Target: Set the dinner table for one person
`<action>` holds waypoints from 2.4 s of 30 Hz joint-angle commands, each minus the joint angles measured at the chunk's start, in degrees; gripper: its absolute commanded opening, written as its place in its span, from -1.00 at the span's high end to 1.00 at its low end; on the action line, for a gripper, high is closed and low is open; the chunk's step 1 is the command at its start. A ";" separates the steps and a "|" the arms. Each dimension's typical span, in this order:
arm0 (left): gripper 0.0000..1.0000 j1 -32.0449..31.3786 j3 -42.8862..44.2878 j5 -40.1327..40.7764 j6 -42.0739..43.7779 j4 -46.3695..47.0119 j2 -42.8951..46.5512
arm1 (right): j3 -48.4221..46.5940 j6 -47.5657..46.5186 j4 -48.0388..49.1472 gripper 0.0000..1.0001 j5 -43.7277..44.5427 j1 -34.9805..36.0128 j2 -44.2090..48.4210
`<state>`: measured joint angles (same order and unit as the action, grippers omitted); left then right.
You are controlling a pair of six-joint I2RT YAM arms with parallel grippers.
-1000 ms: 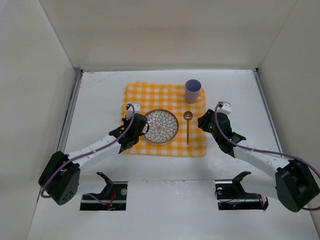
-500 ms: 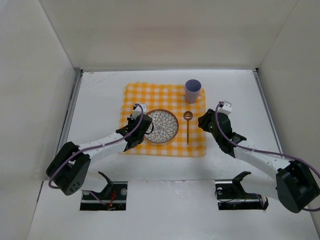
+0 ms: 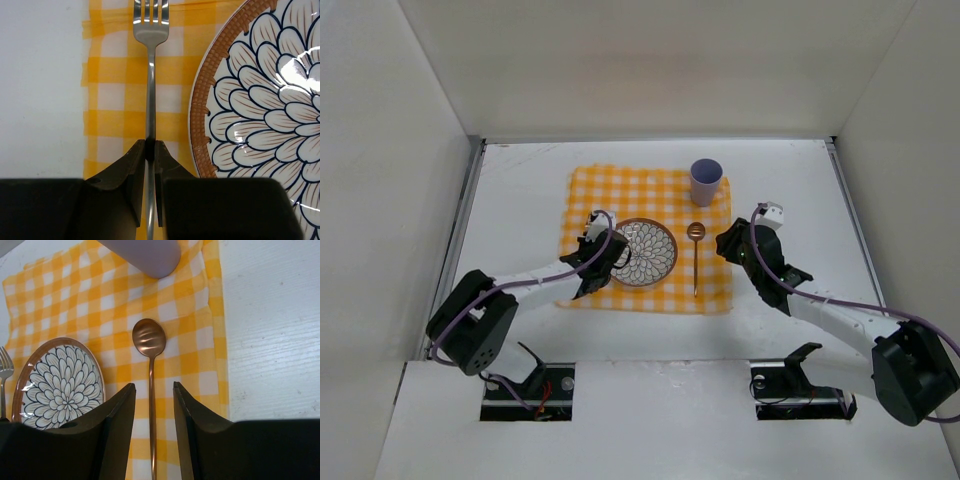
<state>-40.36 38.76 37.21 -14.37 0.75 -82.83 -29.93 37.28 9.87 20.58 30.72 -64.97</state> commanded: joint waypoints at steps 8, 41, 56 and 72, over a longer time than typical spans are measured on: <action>0.90 0.59 2.81 1.11 0.40 0.92 -2.42 | -0.74 -0.63 2.61 0.15 1.04 -0.09 -0.07; 0.14 -1.96 -0.17 6.12 -4.60 -3.30 19.51 | 0.57 -0.10 3.14 0.16 2.27 0.17 2.65; -1.00 9.98 -12.92 2.70 -23.67 -13.67 45.21 | 11.04 7.19 7.89 -0.09 7.63 -8.09 19.44; -1.00 15.36 -10.81 -2.85 -28.96 -15.70 39.50 | 8.14 6.49 7.89 -0.20 6.58 -7.39 10.83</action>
<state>-25.10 25.89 35.57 -42.46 -15.25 -42.04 -19.33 43.77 14.66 27.03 22.94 -54.08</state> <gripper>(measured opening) 0.997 0.596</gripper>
